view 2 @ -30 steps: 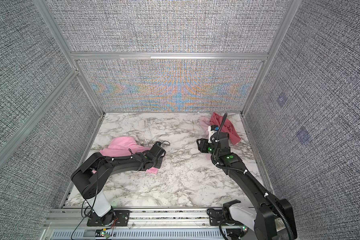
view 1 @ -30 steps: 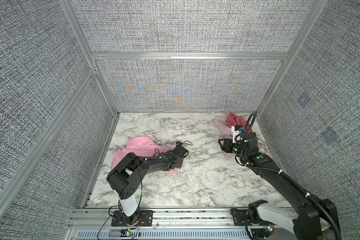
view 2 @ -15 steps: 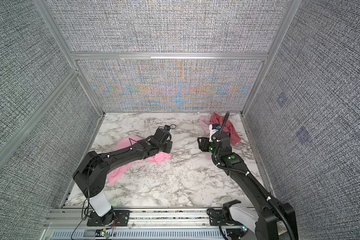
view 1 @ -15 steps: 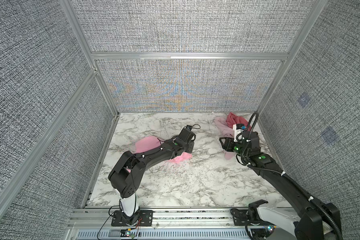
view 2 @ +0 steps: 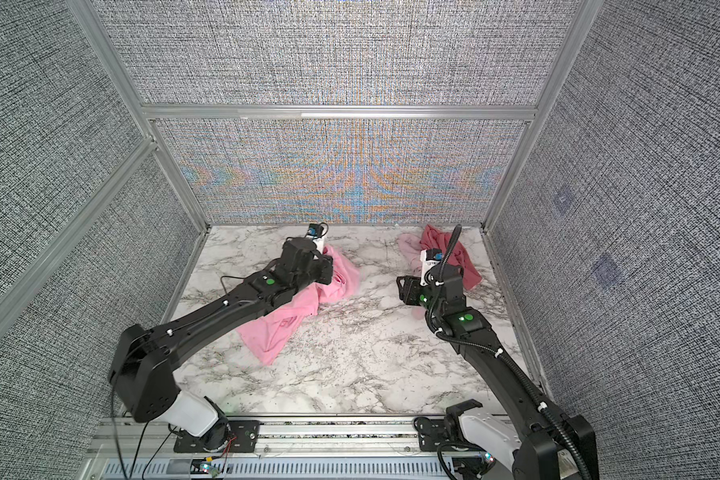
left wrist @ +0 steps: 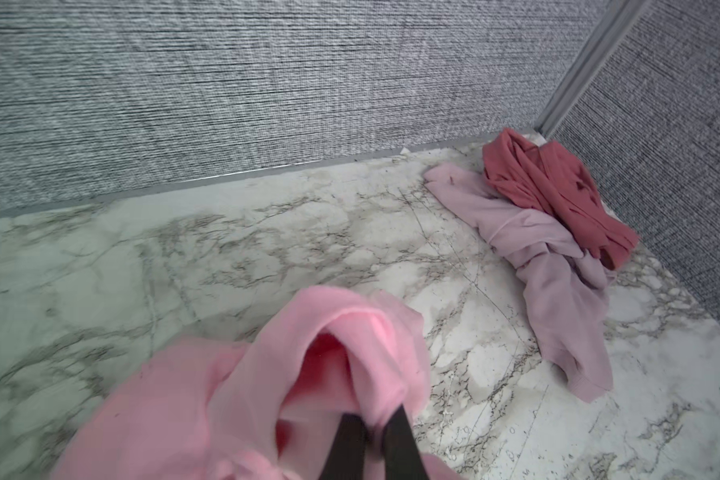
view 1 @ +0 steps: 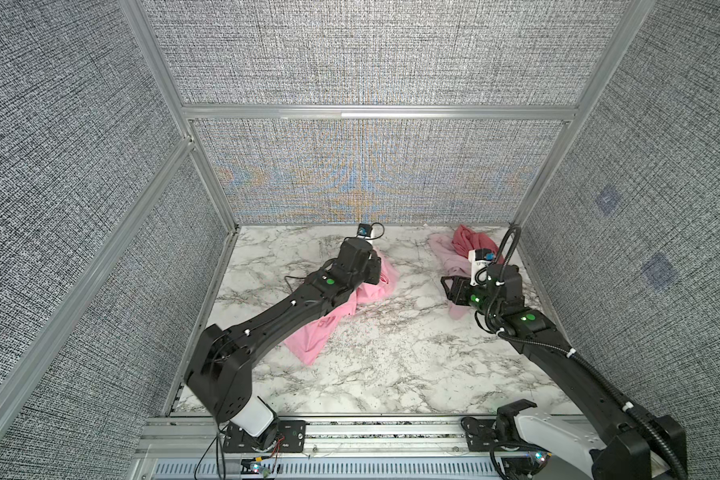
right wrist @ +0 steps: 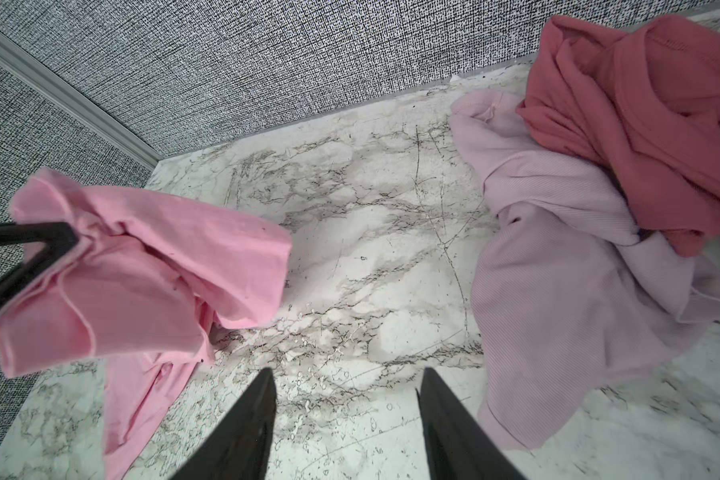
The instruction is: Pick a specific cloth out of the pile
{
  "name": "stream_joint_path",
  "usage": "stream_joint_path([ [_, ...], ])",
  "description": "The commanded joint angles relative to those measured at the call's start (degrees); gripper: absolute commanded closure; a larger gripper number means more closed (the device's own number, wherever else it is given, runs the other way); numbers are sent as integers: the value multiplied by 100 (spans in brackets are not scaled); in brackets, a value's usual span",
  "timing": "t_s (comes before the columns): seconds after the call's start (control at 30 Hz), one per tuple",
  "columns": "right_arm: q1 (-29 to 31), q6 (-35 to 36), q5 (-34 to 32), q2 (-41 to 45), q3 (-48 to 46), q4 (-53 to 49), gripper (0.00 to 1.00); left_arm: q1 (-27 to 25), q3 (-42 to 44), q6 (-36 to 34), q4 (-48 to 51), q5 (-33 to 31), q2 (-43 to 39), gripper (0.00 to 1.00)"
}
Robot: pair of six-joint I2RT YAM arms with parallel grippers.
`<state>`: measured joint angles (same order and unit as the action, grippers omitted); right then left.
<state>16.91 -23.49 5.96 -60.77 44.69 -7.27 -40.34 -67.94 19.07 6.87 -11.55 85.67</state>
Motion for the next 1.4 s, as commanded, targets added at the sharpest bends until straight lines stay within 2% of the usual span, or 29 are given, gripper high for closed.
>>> stream_joint_path([
  [0.0, 7, -37, 35, -55, 52, 84, 43, 303, 781, 244, -663, -254, -646, 100],
  [0.2, 14, -92, 142, -202, 88, 192, 43, 1163, 2117, 786, -663, -451, -1905, 100],
  [0.4, 32, -117, 193, -377, 166, 235, 43, 1657, 3036, 1196, -525, -453, -2472, 100],
  [0.77, 76, -111, 204, -584, 306, 252, 43, 1803, 3616, 1646, 122, -785, -2611, 100],
  [1.27, 162, -130, 232, -746, 324, 358, 43, 1801, 4126, 1978, 707, -536, -2808, 100],
  [1.3, 168, -138, 231, -736, 321, 360, 43, 1801, 4131, 1986, 738, -494, -2803, 95],
  [1.37, 169, -147, 234, -734, 306, 383, 43, 1801, 4107, 2018, 863, -469, -2788, 71],
])
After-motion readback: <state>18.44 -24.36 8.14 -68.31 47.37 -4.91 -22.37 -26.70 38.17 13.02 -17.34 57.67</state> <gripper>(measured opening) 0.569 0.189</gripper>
